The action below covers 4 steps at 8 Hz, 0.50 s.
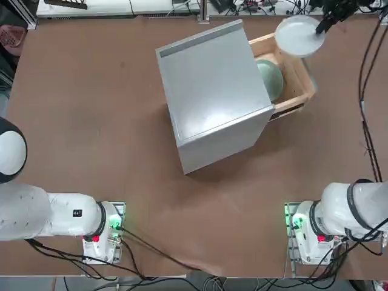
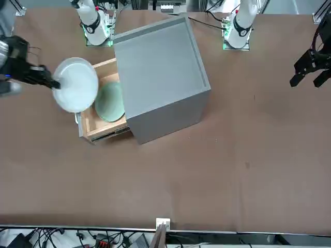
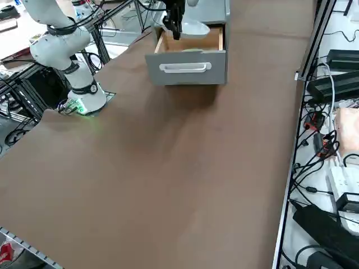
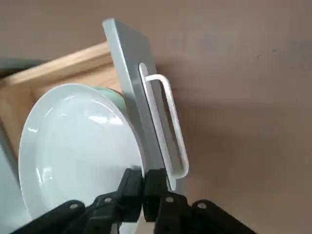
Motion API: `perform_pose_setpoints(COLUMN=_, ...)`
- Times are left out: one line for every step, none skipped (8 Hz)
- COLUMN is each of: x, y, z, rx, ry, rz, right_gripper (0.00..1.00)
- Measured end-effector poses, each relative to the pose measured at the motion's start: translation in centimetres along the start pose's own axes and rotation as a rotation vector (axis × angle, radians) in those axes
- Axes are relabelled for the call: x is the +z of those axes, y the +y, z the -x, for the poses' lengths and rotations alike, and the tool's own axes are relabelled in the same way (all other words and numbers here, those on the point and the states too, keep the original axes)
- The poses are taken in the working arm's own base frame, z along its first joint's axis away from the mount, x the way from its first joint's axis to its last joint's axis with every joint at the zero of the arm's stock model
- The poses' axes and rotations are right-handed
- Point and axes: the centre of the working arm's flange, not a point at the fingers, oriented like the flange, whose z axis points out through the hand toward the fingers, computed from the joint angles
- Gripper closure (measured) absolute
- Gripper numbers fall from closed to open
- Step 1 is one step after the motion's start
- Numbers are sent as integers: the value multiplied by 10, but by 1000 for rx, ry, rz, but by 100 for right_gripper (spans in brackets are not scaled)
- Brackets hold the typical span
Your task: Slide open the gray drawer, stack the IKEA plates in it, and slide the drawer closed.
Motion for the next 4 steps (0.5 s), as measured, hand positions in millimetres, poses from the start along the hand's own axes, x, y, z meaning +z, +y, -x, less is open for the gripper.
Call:
perform_pose_setpoints(x=17, y=-11, z=-2, rx=-11, ry=-13, rz=25, right_gripper=100)
perform_pose_setpoints(x=34, y=-22, z=-3, rx=-6, ry=-18, rz=51, right_gripper=100)
perform_pose_setpoints(x=51, y=-40, z=-3, rx=4, ry=-22, rz=89, right_gripper=100)
perform_pose_setpoints(x=66, y=-58, z=-2, rx=5, ry=-29, rz=127, right_gripper=99)
